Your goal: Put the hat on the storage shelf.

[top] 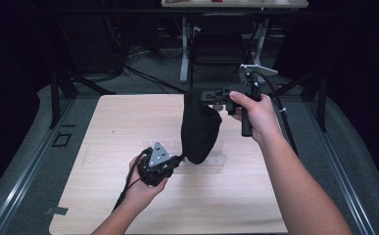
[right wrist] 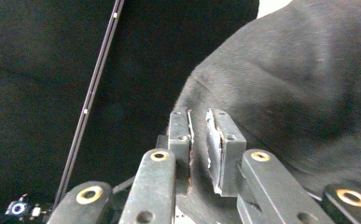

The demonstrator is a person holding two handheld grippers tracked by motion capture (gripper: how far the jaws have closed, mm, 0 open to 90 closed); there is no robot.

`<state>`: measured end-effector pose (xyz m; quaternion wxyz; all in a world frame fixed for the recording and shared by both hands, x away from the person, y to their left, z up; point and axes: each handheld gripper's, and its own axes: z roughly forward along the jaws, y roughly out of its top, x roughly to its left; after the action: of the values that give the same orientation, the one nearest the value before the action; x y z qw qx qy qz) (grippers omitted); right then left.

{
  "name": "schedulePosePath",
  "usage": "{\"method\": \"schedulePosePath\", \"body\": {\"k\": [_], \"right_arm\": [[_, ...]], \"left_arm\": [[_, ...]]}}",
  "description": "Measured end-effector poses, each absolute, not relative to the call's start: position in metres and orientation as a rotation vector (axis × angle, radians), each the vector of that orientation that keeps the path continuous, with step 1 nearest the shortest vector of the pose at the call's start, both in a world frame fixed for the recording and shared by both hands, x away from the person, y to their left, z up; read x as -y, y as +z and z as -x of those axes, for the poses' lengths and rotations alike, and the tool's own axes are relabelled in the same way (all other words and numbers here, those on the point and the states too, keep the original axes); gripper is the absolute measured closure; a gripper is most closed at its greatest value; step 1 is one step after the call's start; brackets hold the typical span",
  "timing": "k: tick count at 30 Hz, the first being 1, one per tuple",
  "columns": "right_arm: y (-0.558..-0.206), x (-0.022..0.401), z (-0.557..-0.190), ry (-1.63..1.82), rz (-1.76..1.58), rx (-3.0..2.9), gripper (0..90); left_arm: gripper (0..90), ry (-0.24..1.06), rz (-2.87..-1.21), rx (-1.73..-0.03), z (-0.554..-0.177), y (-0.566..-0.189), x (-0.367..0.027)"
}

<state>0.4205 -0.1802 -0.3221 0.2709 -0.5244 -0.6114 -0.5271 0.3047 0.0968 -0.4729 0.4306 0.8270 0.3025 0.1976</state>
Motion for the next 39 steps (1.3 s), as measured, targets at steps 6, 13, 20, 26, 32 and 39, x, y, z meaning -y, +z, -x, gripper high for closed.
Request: {"method": "schedulePosePath", "body": {"k": [6, 13, 20, 26, 32, 39], "right_arm": [[-0.32, 0.183, -0.417, -1.469, 1.436, 1.63, 79.8], [-0.317, 0.19, -0.416, -1.441, 1.432, 1.668, 80.0], [-0.318, 0.192, -0.416, -1.442, 1.44, 1.677, 80.0], [-0.319, 0.193, -0.415, -1.439, 1.444, 1.675, 79.9], [-0.32, 0.196, -0.414, -1.441, 1.444, 1.679, 80.0], [-0.319, 0.202, -0.411, -1.452, 1.455, 1.683, 79.8]], "left_arm": [[84.5, 0.515, -2.067, -0.765, -0.305, -0.474, -0.103], [85.4, 0.552, -2.083, -0.794, -0.305, -0.478, -0.11], [84.7, 0.527, -2.097, -0.869, -0.31, -0.497, -0.12], [84.5, 0.524, -2.068, -0.885, -0.307, -0.504, -0.126], [82.2, 0.507, -2.041, -0.916, -0.305, -0.508, -0.129], [66.1, 0.473, -2.013, -0.942, -0.303, -0.514, -0.14]]}}
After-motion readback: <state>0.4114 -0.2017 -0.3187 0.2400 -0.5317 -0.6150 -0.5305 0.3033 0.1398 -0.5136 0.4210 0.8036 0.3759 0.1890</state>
